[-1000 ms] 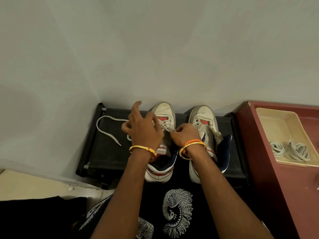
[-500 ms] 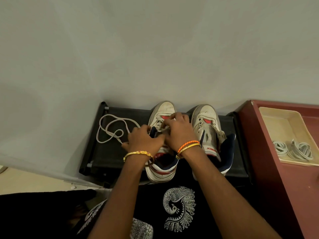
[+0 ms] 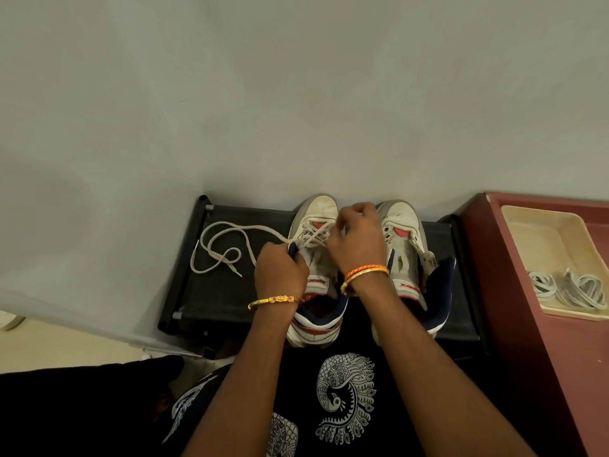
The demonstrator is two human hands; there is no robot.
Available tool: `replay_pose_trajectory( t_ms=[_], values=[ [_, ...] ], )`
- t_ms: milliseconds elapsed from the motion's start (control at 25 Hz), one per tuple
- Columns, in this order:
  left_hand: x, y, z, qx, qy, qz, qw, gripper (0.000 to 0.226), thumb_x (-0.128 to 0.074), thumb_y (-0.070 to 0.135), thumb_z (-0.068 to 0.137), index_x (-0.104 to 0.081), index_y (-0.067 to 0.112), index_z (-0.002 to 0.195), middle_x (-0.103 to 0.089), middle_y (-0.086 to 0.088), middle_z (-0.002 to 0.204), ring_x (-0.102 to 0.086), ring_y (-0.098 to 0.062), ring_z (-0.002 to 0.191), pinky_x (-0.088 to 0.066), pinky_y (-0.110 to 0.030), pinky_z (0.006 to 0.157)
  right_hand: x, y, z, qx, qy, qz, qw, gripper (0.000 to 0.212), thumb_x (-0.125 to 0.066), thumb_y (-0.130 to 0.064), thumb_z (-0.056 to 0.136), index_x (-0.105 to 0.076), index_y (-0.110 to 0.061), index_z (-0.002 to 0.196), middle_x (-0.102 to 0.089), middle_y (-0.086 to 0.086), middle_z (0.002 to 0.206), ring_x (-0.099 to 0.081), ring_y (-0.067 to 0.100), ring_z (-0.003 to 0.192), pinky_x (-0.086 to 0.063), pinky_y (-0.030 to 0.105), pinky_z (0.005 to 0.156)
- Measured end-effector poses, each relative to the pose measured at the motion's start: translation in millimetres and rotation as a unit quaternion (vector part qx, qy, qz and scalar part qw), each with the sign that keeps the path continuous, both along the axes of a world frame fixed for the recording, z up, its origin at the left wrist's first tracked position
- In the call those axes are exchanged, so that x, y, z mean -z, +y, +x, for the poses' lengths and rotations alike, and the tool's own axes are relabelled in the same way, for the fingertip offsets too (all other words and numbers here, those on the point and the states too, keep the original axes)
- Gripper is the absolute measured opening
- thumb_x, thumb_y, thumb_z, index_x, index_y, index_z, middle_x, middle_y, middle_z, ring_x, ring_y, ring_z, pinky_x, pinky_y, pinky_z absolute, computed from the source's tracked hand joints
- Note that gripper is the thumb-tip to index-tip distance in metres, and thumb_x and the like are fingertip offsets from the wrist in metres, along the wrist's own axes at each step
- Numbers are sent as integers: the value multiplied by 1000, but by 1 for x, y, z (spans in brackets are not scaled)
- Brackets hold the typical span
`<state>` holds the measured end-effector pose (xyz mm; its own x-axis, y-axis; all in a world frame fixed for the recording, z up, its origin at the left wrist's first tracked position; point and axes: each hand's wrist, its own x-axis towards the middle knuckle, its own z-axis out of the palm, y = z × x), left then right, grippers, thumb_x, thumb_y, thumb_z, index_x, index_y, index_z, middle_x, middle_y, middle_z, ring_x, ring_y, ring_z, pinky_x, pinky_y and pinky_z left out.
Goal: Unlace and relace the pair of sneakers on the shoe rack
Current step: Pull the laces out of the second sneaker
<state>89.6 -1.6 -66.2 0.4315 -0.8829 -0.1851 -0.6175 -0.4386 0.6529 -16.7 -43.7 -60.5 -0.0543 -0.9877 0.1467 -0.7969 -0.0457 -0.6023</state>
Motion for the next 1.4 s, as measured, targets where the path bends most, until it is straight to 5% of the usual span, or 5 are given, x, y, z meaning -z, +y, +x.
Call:
replay_pose_trajectory(
  t_ms=[400,720,1040,1320,1400],
  values=[
    [1,3,2,-1,44,0,999,16,-57,15,91,-67,3,93,-53,-1,74,-45,-9,62,-34,-19,56,-10,-12,-19,9,-149,79,986,26,-49,-1,83,-70,-15,90,-67,6,89,-59,21,74,-51,33,68],
    [0,5,4,-13,44,-16,999,18,-61,16,88,-58,8,72,-45,2,62,-46,-12,61,-34,-21,55,-1,1,17,-169,198,118,958,30,-57,-36,89,-67,-24,115,-44,7,137,-27,28,132,-23,46,107],
    [3,5,2,-32,25,-34,999,21,-59,21,91,-67,3,85,-56,-8,79,-45,-12,63,-29,-19,51,-5,-6,-6,-33,-160,61,985,2,-72,-19,80,-72,-18,82,-49,2,121,-45,10,109,-36,18,98],
    [2,3,1,-24,27,-22,999,16,-59,17,90,-68,4,91,-47,4,65,-40,-5,54,-27,-12,49,-32,-19,-43,175,-666,32,725,21,-48,-1,93,-54,-12,76,-66,7,68,-67,23,66,-56,32,65],
    [1,2,0,-24,35,-24,999,15,-59,17,90,-68,4,92,-46,6,64,-40,-5,55,-28,-12,49,-28,-19,-36,152,-607,61,778,17,-48,-5,92,-56,-10,78,-57,4,59,-57,20,54,-54,33,58]
  ],
)
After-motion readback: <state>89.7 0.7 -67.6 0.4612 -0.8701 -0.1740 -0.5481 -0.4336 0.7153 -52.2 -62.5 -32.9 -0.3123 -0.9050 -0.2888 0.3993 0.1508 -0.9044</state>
